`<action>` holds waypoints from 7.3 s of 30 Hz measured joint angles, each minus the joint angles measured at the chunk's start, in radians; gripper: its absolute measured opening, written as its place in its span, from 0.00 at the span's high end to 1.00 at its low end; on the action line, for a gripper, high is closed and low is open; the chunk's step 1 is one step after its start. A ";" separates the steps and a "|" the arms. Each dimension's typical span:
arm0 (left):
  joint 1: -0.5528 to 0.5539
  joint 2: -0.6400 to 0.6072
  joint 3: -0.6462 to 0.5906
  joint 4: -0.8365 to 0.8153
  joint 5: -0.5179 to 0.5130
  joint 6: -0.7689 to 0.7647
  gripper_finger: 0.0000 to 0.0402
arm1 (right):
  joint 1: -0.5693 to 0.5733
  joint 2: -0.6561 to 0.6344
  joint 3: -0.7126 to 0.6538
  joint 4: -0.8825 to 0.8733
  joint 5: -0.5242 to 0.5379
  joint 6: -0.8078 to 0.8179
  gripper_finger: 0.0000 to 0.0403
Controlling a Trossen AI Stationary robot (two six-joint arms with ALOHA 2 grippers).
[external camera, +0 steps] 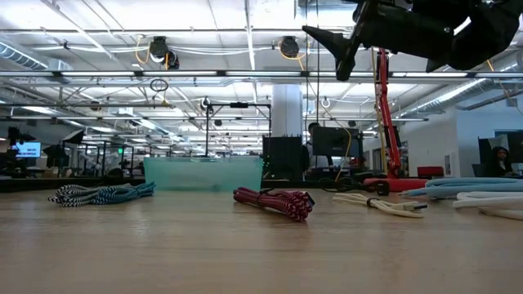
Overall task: Pick & Place USB Port
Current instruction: Put the brown HDMI cable into the green bin
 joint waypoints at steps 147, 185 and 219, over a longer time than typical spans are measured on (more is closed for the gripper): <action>0.599 -0.078 -0.235 -0.410 1.184 -2.181 0.37 | 0.055 -0.288 0.052 -0.636 0.142 -0.386 0.88; 0.498 -0.041 -0.236 -0.255 1.056 -2.103 0.17 | 0.105 -0.288 0.053 -0.608 0.143 -0.404 0.88; 0.393 -0.104 -0.233 -0.256 0.926 -2.062 0.17 | 0.104 -0.289 0.053 -0.583 0.164 -0.420 0.88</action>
